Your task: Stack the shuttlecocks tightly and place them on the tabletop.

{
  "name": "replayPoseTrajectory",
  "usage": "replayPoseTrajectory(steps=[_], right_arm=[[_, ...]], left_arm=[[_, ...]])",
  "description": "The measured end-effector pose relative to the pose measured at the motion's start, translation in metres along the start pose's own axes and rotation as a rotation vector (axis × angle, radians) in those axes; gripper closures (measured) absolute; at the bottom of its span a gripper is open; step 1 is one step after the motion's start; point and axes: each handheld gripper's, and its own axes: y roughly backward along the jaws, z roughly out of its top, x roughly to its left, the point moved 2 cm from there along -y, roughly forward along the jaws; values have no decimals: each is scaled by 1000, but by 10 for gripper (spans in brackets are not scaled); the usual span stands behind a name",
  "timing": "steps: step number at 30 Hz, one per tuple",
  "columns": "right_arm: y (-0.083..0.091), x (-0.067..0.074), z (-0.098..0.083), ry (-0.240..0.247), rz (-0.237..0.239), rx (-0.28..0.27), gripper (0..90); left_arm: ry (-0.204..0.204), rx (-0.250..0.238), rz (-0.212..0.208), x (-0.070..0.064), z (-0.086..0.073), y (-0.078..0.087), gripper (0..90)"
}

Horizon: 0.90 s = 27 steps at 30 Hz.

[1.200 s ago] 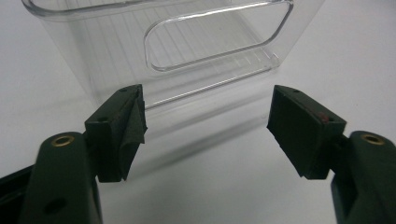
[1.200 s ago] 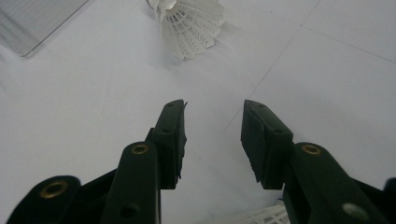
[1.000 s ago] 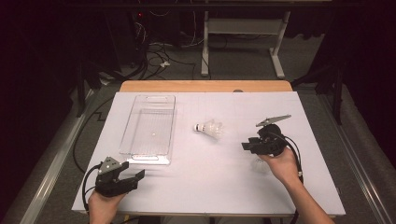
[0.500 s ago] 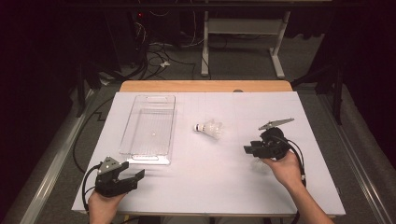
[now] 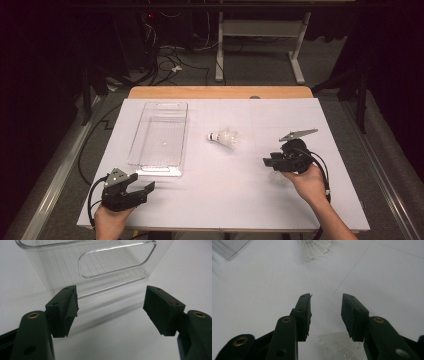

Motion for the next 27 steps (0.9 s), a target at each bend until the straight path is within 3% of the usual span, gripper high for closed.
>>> replayPoseTrajectory(steps=[11,27], right_arm=[[5,3,-2,18,-9,5,603],[6,-3,-12,-1,-11,29,602]], left_arm=[[5,-6,-2,0,0,1,282],[5,-6,-3,0,0,0,280]])
